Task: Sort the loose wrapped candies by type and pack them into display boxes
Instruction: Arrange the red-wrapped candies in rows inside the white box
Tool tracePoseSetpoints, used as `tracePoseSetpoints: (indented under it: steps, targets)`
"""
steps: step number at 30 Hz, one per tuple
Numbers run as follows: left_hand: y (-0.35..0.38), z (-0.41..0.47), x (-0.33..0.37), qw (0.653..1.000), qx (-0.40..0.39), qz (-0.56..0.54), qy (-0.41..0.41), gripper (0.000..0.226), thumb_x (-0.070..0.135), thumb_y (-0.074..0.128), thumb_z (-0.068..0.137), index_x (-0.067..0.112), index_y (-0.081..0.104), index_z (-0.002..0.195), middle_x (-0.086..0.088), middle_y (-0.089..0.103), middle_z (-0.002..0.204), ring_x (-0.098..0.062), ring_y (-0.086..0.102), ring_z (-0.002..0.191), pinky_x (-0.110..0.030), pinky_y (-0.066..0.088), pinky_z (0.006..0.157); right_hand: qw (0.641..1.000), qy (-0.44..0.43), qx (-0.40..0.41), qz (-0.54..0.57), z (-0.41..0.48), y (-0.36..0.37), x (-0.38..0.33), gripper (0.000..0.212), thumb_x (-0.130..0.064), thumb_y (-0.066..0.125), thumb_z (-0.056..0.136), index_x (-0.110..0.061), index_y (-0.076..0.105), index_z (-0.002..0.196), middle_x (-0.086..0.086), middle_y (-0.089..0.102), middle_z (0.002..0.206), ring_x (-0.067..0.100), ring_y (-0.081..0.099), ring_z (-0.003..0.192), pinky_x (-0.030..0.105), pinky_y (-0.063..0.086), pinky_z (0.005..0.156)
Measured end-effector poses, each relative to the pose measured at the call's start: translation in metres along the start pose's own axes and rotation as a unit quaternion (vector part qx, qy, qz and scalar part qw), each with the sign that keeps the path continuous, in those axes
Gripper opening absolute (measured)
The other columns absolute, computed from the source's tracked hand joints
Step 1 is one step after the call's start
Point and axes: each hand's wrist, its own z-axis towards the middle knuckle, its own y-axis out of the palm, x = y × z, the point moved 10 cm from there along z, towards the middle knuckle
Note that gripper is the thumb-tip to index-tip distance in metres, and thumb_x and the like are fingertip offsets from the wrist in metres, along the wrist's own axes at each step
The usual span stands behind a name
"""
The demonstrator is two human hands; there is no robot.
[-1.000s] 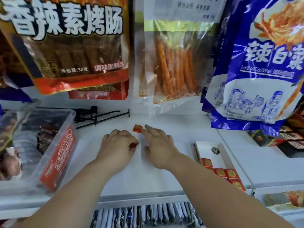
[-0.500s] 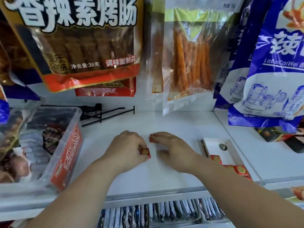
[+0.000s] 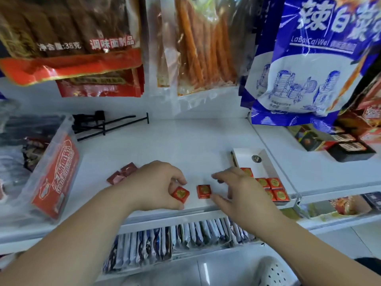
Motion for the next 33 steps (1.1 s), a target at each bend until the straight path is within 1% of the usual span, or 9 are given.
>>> tracePoseSetpoints:
  steps: [4,10,13,16,20,23,28,30,33]
  targets:
    - [0.000,0.003,-0.002,1.000,0.007,-0.011,-0.007,0.024,0.039,0.083,0.067,0.033,0.070,0.086,0.015,0.067,0.075,-0.001,0.062,0.069,-0.028,0.054,0.067,0.996,0.042,-0.023,-0.075,0.008,0.014,-0.001,0.052,-0.066,0.062,0.075,-0.022,0.069,0.102,-0.004,0.061,0.094,0.016,0.062,0.083,0.035,0.054,0.072]
    - [0.000,0.010,-0.004,0.999,0.016,-0.027,-0.010,0.028,0.046,0.086,0.061,0.033,0.069,0.078,0.013,0.064,0.072,-0.002,0.057,0.063,-0.020,0.044,0.056,0.999,-0.003,-0.016,-0.034,0.013,0.018,-0.007,0.035,-0.052,0.067,0.080,-0.023,0.073,0.098,-0.002,0.059,0.089,0.016,0.060,0.077,0.033,0.053,0.069]
    - [0.002,0.013,0.000,0.999,0.004,-0.041,0.014,0.025,0.039,0.084,0.066,0.035,0.072,0.088,0.013,0.065,0.080,-0.002,0.059,0.073,-0.025,0.051,0.068,0.998,-0.026,-0.040,0.042,0.015,0.019,-0.011,0.030,-0.031,0.073,0.079,-0.027,0.073,0.108,0.000,0.059,0.089,0.010,0.055,0.074,0.028,0.050,0.072]
    - [0.001,0.013,0.005,0.999,-0.002,-0.030,0.031,0.040,0.040,0.083,0.068,0.037,0.069,0.105,0.016,0.061,0.089,0.001,0.056,0.083,-0.021,0.049,0.076,0.995,-0.016,-0.060,0.074,0.018,0.019,-0.006,0.047,-0.021,0.073,0.077,-0.024,0.068,0.124,-0.001,0.062,0.101,0.007,0.054,0.080,0.021,0.047,0.079]
    - [-0.003,0.015,0.007,1.000,0.013,0.000,-0.008,0.055,0.066,0.083,0.051,0.036,0.063,0.092,0.014,0.060,0.085,-0.003,0.056,0.079,-0.032,0.053,0.073,0.997,0.005,-0.052,0.058,0.019,0.017,0.001,0.054,-0.039,0.079,0.075,-0.025,0.065,0.125,-0.007,0.061,0.102,0.004,0.054,0.079,0.018,0.044,0.076]
    - [-0.004,0.017,0.009,0.999,0.029,-0.004,-0.013,0.041,0.057,0.086,0.054,0.032,0.063,0.078,0.010,0.062,0.078,-0.007,0.058,0.073,-0.033,0.053,0.067,0.997,-0.002,-0.052,0.065,0.019,0.018,-0.001,0.036,-0.043,0.080,0.076,-0.029,0.072,0.108,-0.008,0.060,0.091,0.004,0.054,0.075,0.020,0.043,0.072]
    - [-0.001,0.016,0.011,0.999,0.010,-0.027,0.032,0.031,0.029,0.082,0.069,0.040,0.072,0.096,0.017,0.060,0.093,0.004,0.054,0.085,-0.020,0.045,0.076,0.994,-0.014,-0.058,0.087,0.018,0.017,-0.004,0.040,-0.034,0.072,0.084,-0.034,0.067,0.123,-0.007,0.060,0.096,0.006,0.057,0.077,0.019,0.047,0.075]
    - [-0.002,0.015,0.010,0.999,0.011,-0.030,0.028,0.042,0.035,0.084,0.066,0.042,0.069,0.105,0.017,0.058,0.097,0.001,0.053,0.088,-0.023,0.045,0.079,0.995,0.007,-0.067,0.078,0.018,0.018,-0.001,0.058,-0.039,0.075,0.078,-0.030,0.060,0.133,-0.010,0.061,0.100,0.003,0.055,0.076,0.017,0.046,0.075]
    - [-0.004,0.014,0.005,1.000,0.025,0.004,-0.003,0.056,0.057,0.086,0.053,0.038,0.063,0.100,0.015,0.057,0.092,-0.002,0.053,0.084,-0.029,0.049,0.075,0.997,0.037,-0.052,0.052,0.017,0.015,0.002,0.061,-0.053,0.079,0.070,-0.024,0.065,0.122,-0.011,0.062,0.097,0.003,0.055,0.079,0.019,0.043,0.071]
